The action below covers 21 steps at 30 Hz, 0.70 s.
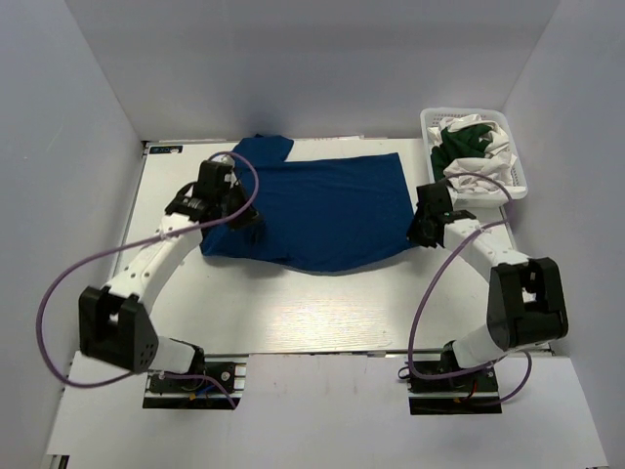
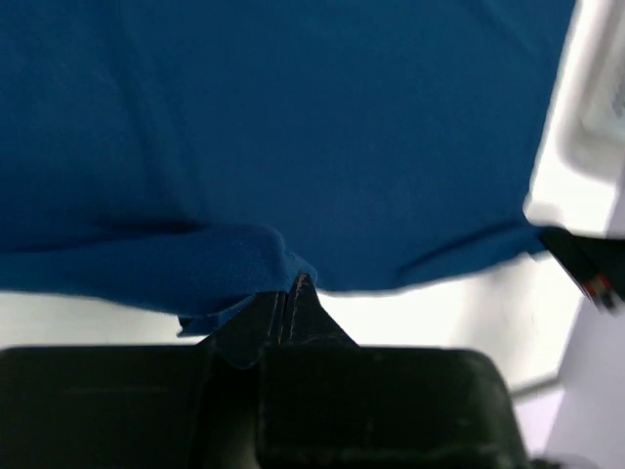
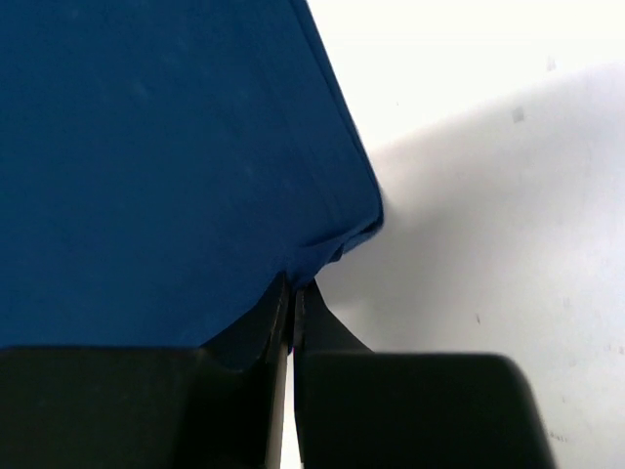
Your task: Fold and stack the t-shirts
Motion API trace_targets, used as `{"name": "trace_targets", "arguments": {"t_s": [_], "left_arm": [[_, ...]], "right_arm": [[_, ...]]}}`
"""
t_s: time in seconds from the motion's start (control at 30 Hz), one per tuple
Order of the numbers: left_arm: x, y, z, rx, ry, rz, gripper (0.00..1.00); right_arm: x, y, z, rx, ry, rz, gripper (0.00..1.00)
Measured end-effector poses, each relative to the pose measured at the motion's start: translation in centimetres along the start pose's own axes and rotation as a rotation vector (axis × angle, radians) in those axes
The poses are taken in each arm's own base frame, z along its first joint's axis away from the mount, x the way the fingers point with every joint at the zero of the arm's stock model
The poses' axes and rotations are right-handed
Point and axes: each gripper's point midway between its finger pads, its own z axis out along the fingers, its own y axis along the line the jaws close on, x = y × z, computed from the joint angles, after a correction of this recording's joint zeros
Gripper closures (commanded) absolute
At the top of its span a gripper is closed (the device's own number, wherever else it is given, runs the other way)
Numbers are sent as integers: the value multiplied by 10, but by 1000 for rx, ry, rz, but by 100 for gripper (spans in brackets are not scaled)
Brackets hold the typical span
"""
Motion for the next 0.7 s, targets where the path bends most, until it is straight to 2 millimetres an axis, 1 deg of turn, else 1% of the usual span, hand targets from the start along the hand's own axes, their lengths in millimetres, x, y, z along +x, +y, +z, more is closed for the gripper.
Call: {"name": "trace_targets", "arguments": {"t_s": [0.17,0.3,0.43,0.53,0.7], "left_arm": [[-50,4,34,-117,-57,-26,100],[-83,14,61,-189,-82,-60,100],[-98,34,82,-258,-79,-90,100],[-108,47,91,-295,-84,-103,100],[-135,53,103,-303,-122,-103,100]], "right_arm": [[-35,21,6,-8,-32,-12,100],[-66,33,15,10,-48,-6,100],[-94,43,28,19,-75,8,100],[-101,46,36,28,-72,6,100],[-115,52,59,48,-64,-5,100]]}}
